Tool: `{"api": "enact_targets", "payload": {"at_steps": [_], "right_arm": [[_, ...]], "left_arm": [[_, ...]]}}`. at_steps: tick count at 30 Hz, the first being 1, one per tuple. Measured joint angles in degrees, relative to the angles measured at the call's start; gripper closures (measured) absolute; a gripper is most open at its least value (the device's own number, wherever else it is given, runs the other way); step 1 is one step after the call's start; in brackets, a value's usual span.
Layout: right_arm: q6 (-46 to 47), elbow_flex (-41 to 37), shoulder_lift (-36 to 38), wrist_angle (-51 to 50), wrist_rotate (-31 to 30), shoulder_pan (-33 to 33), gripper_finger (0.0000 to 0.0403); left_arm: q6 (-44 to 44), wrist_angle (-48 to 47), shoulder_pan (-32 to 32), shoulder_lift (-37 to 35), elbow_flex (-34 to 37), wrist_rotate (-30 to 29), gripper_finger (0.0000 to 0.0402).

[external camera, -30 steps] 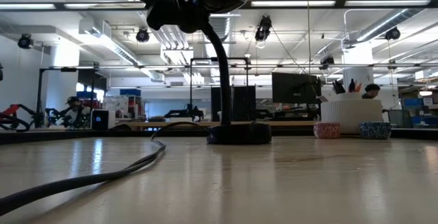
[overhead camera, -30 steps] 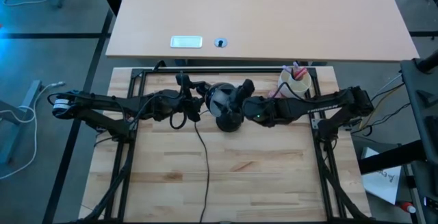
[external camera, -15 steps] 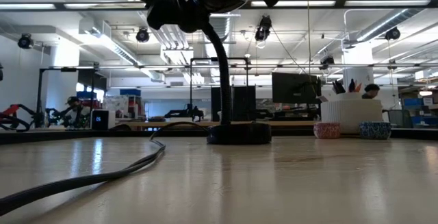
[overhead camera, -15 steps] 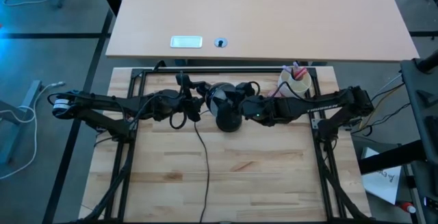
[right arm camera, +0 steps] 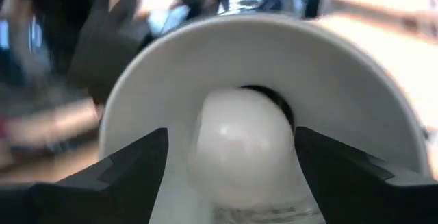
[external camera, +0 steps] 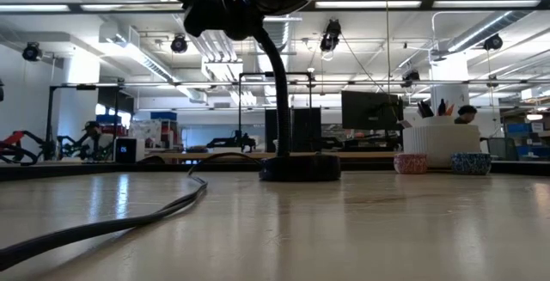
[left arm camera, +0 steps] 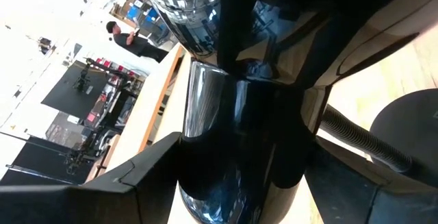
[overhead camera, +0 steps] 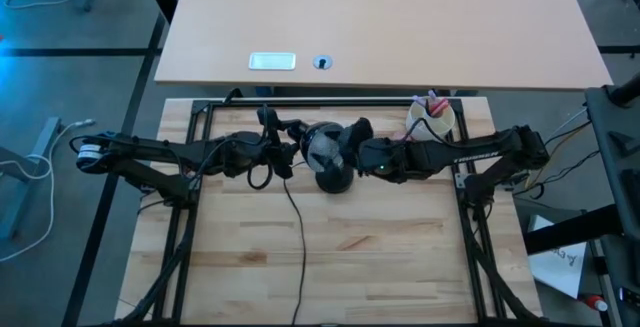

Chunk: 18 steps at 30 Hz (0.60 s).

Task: Screw lightbulb
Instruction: Insert the lightbulb into the lamp

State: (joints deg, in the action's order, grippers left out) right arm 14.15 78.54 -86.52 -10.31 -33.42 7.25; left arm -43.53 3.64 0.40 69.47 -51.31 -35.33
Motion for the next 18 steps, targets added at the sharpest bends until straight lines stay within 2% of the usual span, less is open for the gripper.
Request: {"api": "enact_targets", "payload": {"at_steps": [4, 8, 13, 18], "right_arm": [[-21.08, 0.00, 0.09, -2.87, 1.84, 0.16, 0.0095], [-37.88, 0.00, 0.09, -3.31, 1.85, 0.36, 0.0101], [-49.90, 0.00, 0.11, -3.27, 1.87, 0.37, 0.0098], [-59.82, 0.00, 0.11, -3.27, 1.87, 0.37, 0.0074]], "left_arm": [[-0.72, -0.07, 0.00, 0.00, -0.04, -0.02, 0.0138], [-0.80, -0.07, 0.00, 0.00, -0.04, -0.02, 0.0138], [-0.74, -0.07, -0.02, 0.00, -0.04, -0.02, 0.0138], [-0.52, -0.07, -0.02, 0.00, -0.04, -0.15, 0.0138]]}}
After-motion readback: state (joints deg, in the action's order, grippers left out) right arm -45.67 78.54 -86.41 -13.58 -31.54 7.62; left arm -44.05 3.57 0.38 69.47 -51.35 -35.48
